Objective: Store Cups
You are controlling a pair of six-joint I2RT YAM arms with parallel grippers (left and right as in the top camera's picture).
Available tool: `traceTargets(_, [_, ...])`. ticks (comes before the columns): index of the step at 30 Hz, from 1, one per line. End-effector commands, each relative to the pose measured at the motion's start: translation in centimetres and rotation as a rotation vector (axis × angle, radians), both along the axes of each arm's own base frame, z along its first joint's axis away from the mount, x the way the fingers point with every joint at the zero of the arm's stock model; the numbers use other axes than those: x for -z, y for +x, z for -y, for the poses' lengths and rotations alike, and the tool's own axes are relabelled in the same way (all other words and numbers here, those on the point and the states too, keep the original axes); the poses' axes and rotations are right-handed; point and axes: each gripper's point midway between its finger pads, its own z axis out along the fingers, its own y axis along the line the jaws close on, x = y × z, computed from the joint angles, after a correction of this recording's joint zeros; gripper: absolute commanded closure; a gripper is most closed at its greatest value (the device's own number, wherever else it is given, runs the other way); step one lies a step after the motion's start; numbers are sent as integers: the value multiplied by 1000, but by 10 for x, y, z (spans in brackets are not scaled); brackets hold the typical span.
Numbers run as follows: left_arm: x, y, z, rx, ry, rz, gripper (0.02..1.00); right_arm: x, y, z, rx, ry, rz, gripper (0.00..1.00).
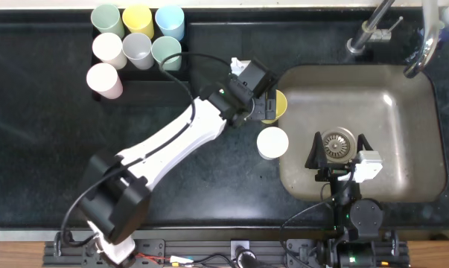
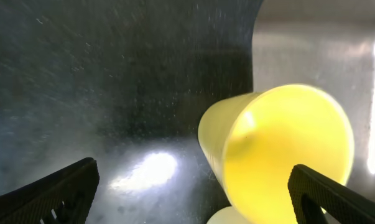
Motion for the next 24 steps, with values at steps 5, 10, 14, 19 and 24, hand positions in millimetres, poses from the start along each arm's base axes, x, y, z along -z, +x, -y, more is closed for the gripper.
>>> traceTargets(5, [11,-1,11,-16,-31,-50,51,4,0,-1,-5,-3,0,3])
traceTargets(10, [9,2,10,-24,-28,-37,75,4,0,-1,-5,-3,0,3])
traceTargets(14, [0,10,11,-32,-30,-7,102,4,0,-1,-5,-3,0,3])
traceTargets(19, [-2,14,6,-45,-27,-6,932,4,0,-1,-5,-3,0,7])
traceTargets(24, [-4,17,3,-55,-30,-3,982,4,0,-1,-5,-3,0,3])
